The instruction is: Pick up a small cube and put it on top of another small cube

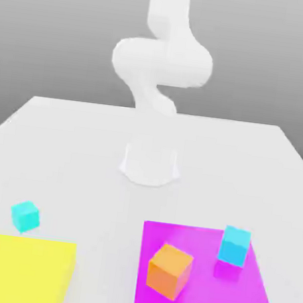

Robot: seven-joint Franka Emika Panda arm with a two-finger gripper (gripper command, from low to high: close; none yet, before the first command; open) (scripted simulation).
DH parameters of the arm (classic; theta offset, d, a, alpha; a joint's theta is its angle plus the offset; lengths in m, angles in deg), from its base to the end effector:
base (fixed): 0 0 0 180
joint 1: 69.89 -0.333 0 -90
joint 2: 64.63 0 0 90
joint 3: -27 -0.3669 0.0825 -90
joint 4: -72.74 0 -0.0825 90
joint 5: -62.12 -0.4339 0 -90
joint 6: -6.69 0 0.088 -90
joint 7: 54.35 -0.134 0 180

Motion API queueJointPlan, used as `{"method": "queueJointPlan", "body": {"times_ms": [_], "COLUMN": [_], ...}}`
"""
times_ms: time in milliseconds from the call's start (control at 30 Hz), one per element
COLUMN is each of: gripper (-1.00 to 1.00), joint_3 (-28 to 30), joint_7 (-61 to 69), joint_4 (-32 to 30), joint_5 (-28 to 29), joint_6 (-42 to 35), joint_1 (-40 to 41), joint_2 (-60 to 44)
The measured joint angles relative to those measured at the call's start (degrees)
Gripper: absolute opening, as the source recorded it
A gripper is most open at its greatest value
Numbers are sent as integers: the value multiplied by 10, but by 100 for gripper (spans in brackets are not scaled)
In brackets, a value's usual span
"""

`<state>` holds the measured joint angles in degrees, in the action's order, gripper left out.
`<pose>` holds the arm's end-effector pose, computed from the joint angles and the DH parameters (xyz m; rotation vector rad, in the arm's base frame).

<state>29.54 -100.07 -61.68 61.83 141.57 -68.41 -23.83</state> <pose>0.4143 -0.0344 0.6766 -2.4491 1.1388 -0.9310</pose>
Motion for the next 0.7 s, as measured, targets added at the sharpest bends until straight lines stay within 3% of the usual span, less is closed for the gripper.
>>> {"method": "queueJointPlan", "body": {"times_ms": [700], "gripper": [0], "joint_3": [203], "joint_7": [40], "joint_4": [-226], "joint_5": [-67], "joint_6": [269], "joint_1": [164], "joint_2": [-442]}}
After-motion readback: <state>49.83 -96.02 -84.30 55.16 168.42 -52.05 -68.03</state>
